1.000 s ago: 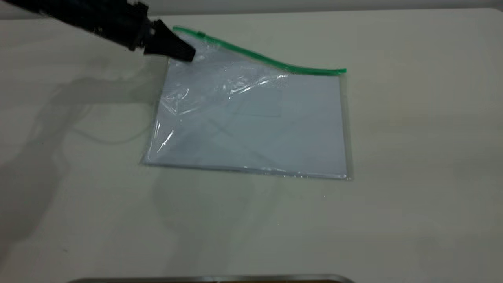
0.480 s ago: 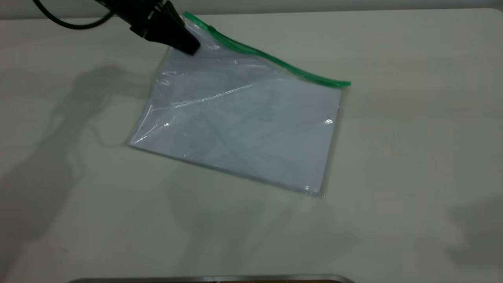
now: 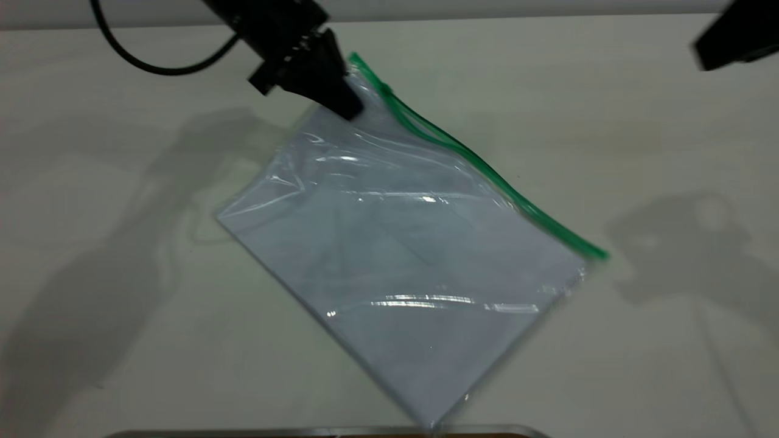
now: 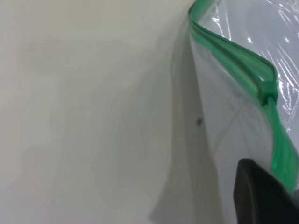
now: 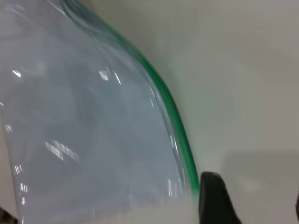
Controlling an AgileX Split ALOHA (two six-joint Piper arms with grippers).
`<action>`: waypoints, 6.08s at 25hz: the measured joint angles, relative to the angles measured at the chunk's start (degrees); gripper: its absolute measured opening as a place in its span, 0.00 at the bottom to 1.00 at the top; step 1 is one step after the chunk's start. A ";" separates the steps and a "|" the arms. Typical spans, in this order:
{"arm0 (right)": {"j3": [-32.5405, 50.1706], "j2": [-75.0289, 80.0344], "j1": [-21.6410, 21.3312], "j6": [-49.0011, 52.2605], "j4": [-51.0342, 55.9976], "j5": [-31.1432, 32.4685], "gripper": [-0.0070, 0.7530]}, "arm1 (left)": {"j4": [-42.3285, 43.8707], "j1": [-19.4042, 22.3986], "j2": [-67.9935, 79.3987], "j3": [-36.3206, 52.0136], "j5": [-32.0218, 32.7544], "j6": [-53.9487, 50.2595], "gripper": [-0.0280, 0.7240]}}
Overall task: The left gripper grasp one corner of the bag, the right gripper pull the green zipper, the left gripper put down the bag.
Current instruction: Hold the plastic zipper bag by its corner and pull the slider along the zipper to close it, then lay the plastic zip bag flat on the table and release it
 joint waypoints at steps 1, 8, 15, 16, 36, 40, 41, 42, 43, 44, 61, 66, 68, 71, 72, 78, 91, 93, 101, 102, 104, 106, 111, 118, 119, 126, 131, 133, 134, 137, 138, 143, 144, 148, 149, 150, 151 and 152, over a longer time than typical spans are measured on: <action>-0.83 2.20 0.00 -5.22 4.19 0.56 0.61 | 0.05 -0.78 0.00 0.00 0.00 0.61 0.11; -5.12 13.06 0.00 -35.78 29.48 10.89 0.61 | 0.18 -5.89 0.00 0.00 -4.67 2.35 0.11; -6.12 21.42 0.65 -45.74 38.68 14.29 0.61 | -1.25 -7.62 0.00 0.00 -8.50 2.46 0.11; -6.68 22.67 1.17 -46.55 39.09 14.29 0.61 | -1.32 -7.86 0.00 0.00 -8.70 2.49 0.11; -15.38 30.69 10.42 -48.33 39.78 7.28 0.61 | -5.80 -8.90 0.00 0.00 -10.14 2.64 0.11; -15.38 30.73 10.42 -48.66 40.07 6.91 0.61 | -8.25 -8.90 0.00 0.00 -10.14 2.69 0.11; -15.38 30.73 10.42 -48.66 40.43 6.61 0.61 | -8.64 -8.90 0.00 0.00 -10.14 2.69 0.11; -15.38 30.73 10.42 -48.66 40.70 6.23 0.61 | -8.90 -8.90 0.00 0.00 -10.14 2.69 0.11; -15.38 30.73 10.42 -48.71 40.90 6.04 0.61 | -9.02 -8.90 0.00 0.00 -10.14 2.69 0.11; -15.38 30.73 10.42 -48.71 41.33 5.96 0.61 | -9.14 -8.90 0.00 0.00 -10.14 2.69 0.11; -15.38 30.73 10.42 -49.89 43.81 5.76 0.09 | -9.29 -8.90 0.00 0.00 -10.14 2.90 0.11; -15.38 30.73 10.49 -49.95 43.86 4.93 0.06 | -9.29 -8.97 0.05 0.00 -10.42 2.89 0.11; -15.38 30.73 10.51 -49.95 43.86 4.27 0.06 | -9.29 -9.04 0.05 0.00 -10.71 2.89 0.11; -15.38 30.73 10.51 -50.15 43.86 3.57 0.06 | -9.35 -9.10 0.05 0.00 -11.41 2.89 0.11; -15.38 30.73 10.55 -50.15 43.66 3.32 0.06 | -9.42 -9.10 0.05 0.00 -11.74 2.89 0.11; -15.59 30.73 10.75 -49.01 41.22 0.30 0.06 | -11.54 -8.63 0.17 0.00 -13.08 2.89 0.11; -16.12 30.64 11.28 -48.25 38.05 -8.64 0.06 | -19.41 -4.10 1.05 0.06 -9.71 2.77 0.11; -16.05 30.64 11.28 -48.25 37.81 -10.32 0.06 | -19.66 -3.89 1.05 0.06 -9.71 2.77 0.11; -15.89 30.64 11.28 -48.20 37.40 -16.36 0.06 | -20.22 -3.32 0.99 0.06 -9.91 2.57 0.11; -15.89 30.70 11.28 -48.20 37.40 -17.33 0.06 | -20.37 -2.98 0.99 0.06 -9.93 2.57 0.11; -15.89 30.70 11.30 -48.20 37.40 -19.10 0.06 | -20.52 -2.37 0.99 0.06 -10.01 2.57 0.11; -15.89 30.70 11.37 -48.20 37.40 -20.48 0.06 | -20.69 -1.74 0.99 0.06 -10.01 2.57 0.11; -15.89 30.70 11.44 -48.20 37.40 -23.97 0.06 | -20.63 0.53 0.94 0.06 -9.88 2.42 0.11; -15.83 30.70 11.44 -48.36 37.40 -29.61 0.06 | -19.72 2.36 0.87 0.01 -9.88 0.91 0.11; -15.83 30.70 11.44 -48.36 37.48 -30.47 0.06 | -19.24 2.43 0.87 0.01 -9.88 0.74 0.11; -15.32 31.33 11.44 -48.63 39.38 -39.78 0.06 | -13.46 2.61 0.70 0.01 -9.95 -2.06 0.11; -15.32 32.04 11.55 -48.69 40.43 -43.78 0.06 | -11.81 2.62 0.70 0.01 -9.95 -3.31 0.11; -15.32 32.04 11.55 -48.75 40.68 -44.33 0.06 | -11.81 2.50 0.70 0.01 -9.84 -3.42 0.11; -15.32 32.04 11.55 -48.75 40.69 -44.61 0.06 | -11.81 2.46 0.70 0.01 -9.71 -3.49 0.11; -15.32 32.04 11.55 -48.70 40.87 -44.97 0.06 | -11.81 2.27 0.70 0.01 -9.72 -3.54 0.11; -15.32 32.04 11.55 -48.70 40.92 -45.08 0.07 | -11.81 2.25 0.70 0.01 -9.72 -3.54 0.11; -15.32 32.20 11.49 -48.47 41.35 -48.17 0.22 | -9.85 2.15 0.70 0.01 -9.86 -4.66 0.19; -15.32 32.31 11.17 -48.30 41.53 -49.90 0.28 | -9.15 2.20 0.70 0.01 -9.99 -4.96 0.23; -15.32 32.43 10.44 -48.00 41.91 -52.94 0.51 | -8.03 2.04 0.70 0.01 -10.41 -5.96 0.46; -15.32 32.43 10.44 -47.88 41.95 -53.06 0.54 | -7.97 1.93 0.70 0.01 -10.53 -6.02 0.51; -15.32 32.43 10.44 -47.73 41.95 -53.27 0.58 | -7.97 1.86 0.70 0.01 -10.68 -6.18 0.57; -15.32 32.43 10.44 -47.61 41.95 -53.33 0.61 | -7.90 1.81 0.70 0.01 -10.94 -6.60 0.62; -15.32 32.43 10.44 -47.50 41.97 -53.33 0.63 | -7.90 1.76 0.70 0.01 -11.22 -7.19 0.66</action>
